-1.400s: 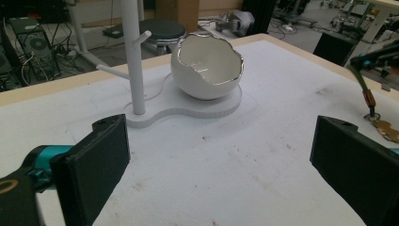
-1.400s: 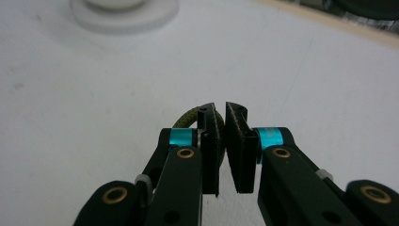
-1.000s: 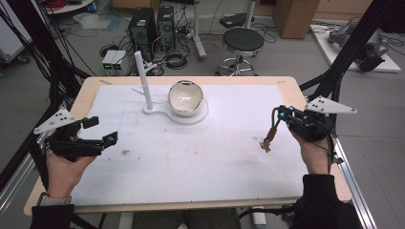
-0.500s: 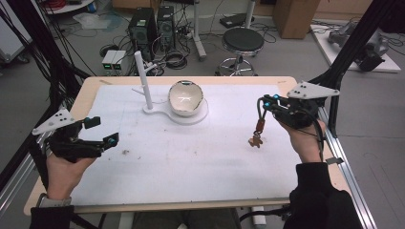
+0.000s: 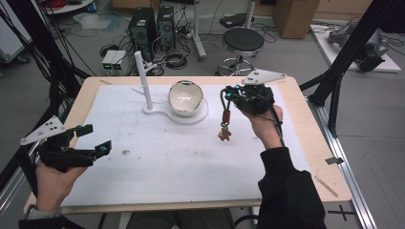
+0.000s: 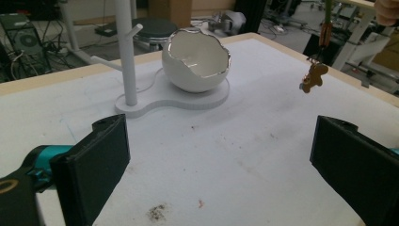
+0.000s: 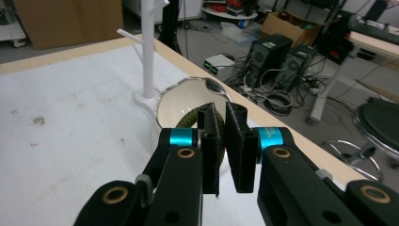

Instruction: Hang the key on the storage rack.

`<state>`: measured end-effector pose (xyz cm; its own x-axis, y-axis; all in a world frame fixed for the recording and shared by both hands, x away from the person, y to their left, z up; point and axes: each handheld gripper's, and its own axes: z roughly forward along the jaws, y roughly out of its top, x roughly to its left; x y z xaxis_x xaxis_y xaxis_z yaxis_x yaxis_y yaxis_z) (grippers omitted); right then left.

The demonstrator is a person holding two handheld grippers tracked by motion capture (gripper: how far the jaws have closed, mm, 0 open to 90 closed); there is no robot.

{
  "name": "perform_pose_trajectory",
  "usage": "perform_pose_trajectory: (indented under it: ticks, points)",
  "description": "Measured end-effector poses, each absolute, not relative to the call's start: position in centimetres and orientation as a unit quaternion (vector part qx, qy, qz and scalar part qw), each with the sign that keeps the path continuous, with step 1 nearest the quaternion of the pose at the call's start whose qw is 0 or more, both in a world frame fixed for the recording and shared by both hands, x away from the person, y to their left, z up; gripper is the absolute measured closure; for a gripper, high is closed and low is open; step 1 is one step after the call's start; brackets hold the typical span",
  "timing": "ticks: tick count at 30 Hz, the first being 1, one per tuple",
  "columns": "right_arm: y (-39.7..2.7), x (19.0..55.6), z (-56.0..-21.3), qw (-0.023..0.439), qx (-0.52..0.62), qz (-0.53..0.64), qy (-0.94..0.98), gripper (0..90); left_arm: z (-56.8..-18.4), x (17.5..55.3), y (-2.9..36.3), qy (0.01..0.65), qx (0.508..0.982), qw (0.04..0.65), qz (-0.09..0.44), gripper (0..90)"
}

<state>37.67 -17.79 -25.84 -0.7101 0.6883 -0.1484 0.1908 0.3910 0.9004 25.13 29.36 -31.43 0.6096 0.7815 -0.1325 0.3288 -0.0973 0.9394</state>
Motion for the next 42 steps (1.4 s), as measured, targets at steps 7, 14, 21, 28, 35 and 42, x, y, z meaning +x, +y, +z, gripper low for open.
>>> perform_pose_trajectory:
  ticks: [7, 14, 21, 28, 35, 42]
  points:
    - [-13.8, 39.2, -26.1, 0.26, 0.267, 0.47, 0.8, 84.9, -31.6, 24.3, 29.5, 0.388, 0.714, 0.545, 0.209, 5.8]
    - [-8.9, 40.4, -25.9, 0.265, 0.249, 0.482, 0.798, 85.0, -32.4, 23.4, 29.5, 0.397, 0.711, 0.547, 0.195, 5.8]
    - [-4.7, 41.3, -25.7, 0.253, 0.255, 0.495, 0.791, 85.0, -32.6, 22.0, 30.2, 0.401, 0.707, 0.543, 0.21, 5.8]
    - [0.3, 42.2, -26.0, 0.246, 0.231, 0.491, 0.803, 85.0, -32.4, 20.4, 32.0, 0.419, 0.691, 0.545, 0.224, 5.8]
    - [4.6, 43.3, -25.4, 0.242, 0.219, 0.48, 0.814, 85.0, -32.7, 18.8, 33.0, 0.43, 0.684, 0.543, 0.23, 5.8]
    - [6.7, 44.4, -25.5, 0.239, 0.214, 0.467, 0.824, 85.0, -32.9, 17.8, 33.6, 0.437, 0.684, 0.535, 0.234, 5.8]
